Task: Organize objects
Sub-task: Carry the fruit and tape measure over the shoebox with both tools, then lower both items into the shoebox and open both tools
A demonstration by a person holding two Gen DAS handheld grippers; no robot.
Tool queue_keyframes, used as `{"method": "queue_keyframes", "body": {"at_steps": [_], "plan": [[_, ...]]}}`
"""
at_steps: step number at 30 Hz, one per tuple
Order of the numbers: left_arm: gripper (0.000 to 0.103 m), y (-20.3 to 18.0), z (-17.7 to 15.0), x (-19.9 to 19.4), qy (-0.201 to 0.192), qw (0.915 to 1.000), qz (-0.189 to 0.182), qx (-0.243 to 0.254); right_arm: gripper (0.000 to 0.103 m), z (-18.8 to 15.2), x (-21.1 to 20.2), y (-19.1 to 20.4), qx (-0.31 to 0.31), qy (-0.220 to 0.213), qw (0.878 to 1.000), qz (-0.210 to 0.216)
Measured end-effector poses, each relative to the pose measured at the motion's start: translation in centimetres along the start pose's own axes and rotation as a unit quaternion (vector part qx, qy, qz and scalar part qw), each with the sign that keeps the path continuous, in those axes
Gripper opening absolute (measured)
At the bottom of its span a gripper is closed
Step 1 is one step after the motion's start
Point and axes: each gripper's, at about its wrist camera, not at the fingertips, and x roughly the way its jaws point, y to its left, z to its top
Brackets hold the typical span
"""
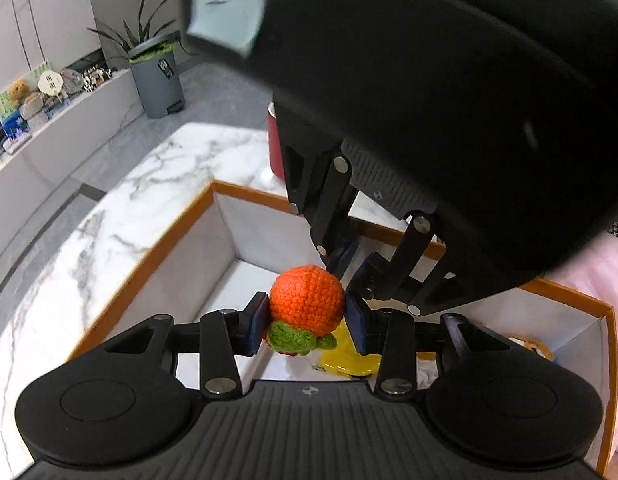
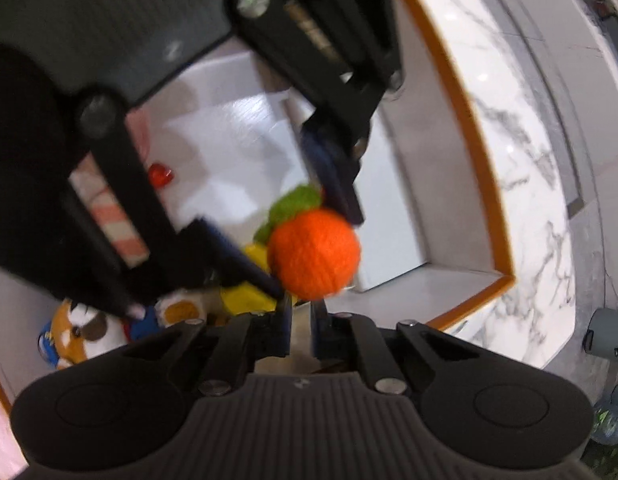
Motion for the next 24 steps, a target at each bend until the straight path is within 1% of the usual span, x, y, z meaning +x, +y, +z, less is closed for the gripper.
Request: {"method": "queue_keyframes", "body": {"at_steps": [4,6,8,11,14,16,20,22,23,24], "plan": [[0.047,0.1,-1.0,-0.2,0.017,0.9996,0.006,0.023,0.009,-0.4,-0.8,-0.5,0.023,-0.033,0.999,0.007],[0.047,0.0,-1.4,0.4,0.033,0.9987,0.014,0.035,0.009,-0.7,-1.2,-0.8,0.029,-0.049,0.998,0.0],[0.047,-0.4,-1.3,1.1,0.039,0.9981,0.021,0.043,0.01,-1.1,-1.8,-1.1,0.039,-0.067,0.997,0.0],[0.047,-0.8,-0.9,2.4,0.043,0.9977,0.012,0.051,0.01,-1.5,-2.4,-1.3,0.06,-0.082,0.995,0.005],[0.047,-0.7,-0.4,4.1,0.068,0.9954,0.016,0.067,0.01,-1.8,-2.6,-1.0,0.066,-0.082,0.994,-0.002],[0.047,-0.5,-0.1,4.5,0.08,0.994,0.009,0.074,0.01,-1.7,-2.6,-0.8,0.069,-0.084,0.994,0.005],[0.047,-0.2,0.1,4.8,0.076,0.9941,-0.001,0.078,0.011,-1.4,-2.4,-0.2,0.064,-0.083,0.994,0.004],[0.047,-0.8,0.1,5.1,0.075,0.9935,-0.005,0.086,0.011,-1.2,-2.3,0.2,0.061,-0.081,0.995,0.003],[0.048,-0.9,0.1,5.4,0.08,0.993,-0.004,0.087,0.012,-1.2,-2.3,0.4,0.059,-0.08,0.995,0.001],[0.048,-1.0,0.0,5.7,0.082,0.9927,-0.004,0.088,0.014,-1.1,-2.3,0.6,0.058,-0.079,0.995,0.001]]}}
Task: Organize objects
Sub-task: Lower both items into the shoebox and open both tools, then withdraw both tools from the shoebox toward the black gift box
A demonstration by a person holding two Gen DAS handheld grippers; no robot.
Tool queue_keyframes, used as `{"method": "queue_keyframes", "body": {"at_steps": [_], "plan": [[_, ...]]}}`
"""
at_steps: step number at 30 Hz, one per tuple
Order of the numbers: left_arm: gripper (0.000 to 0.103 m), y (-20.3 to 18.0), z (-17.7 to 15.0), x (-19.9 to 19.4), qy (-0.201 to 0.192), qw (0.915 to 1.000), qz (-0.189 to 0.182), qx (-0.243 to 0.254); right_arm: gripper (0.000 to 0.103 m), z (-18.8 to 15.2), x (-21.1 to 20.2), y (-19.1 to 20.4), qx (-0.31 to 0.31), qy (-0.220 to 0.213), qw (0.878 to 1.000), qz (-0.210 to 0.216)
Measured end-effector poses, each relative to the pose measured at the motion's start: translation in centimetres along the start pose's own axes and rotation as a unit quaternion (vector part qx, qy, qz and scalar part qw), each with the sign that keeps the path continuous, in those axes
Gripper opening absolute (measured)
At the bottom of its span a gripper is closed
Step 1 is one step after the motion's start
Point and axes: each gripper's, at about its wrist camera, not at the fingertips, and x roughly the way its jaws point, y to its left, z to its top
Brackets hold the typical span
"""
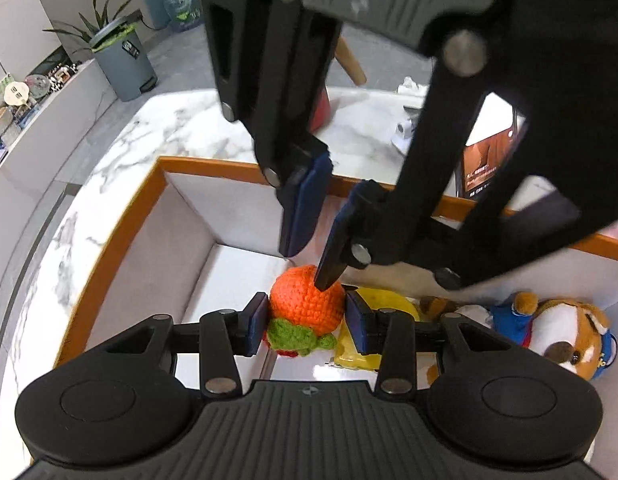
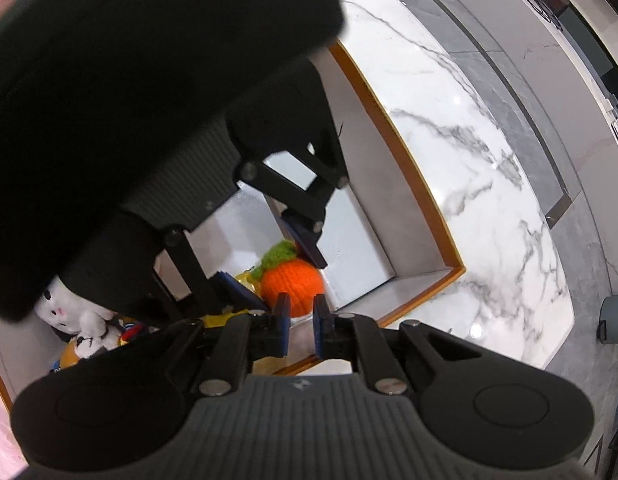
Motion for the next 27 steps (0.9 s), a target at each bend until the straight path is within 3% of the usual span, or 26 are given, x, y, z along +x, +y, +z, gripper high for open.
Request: {"method": "queue_keyframes", "body": {"at_steps": [6,10,12,19,26,27], "plan": [[0.05,-0.5,0.2,0.7,0.013,0.9998,0.014,0.003,0.022,0.2,-0.2,1.3,-0.008,-0.001,1.0,-0.001],[0.064,-0.4,0.2,0.2,0.016,0.9997,0.021,-0.001,0.022,0.3,-0.1,2.1,-0.011,0.003,1.0,-0.006],[0.064,-0.4,0.1,-0.5,0.011,0.9995,0.029,-0.003,0.023,0.3,-0.2,2.5,-0.011,0.002,1.0,-0.008],[0.064,-1.0,-1.2,-4.4,0.007,0.9989,0.046,0.004,0.023,0.9,-1.2,4.3,-0.009,-0.006,1.0,-0.014],[0.064,-2.0,-2.8,-9.6,-0.014,0.9971,0.071,-0.025,0.023,2.2,-3.2,7.7,-0.017,-0.025,0.999,-0.017],[0.064,-2.1,-3.2,-10.6,-0.023,0.9976,0.064,-0.01,0.023,2.5,-3.6,8.3,-0.02,-0.028,0.999,-0.019]]}}
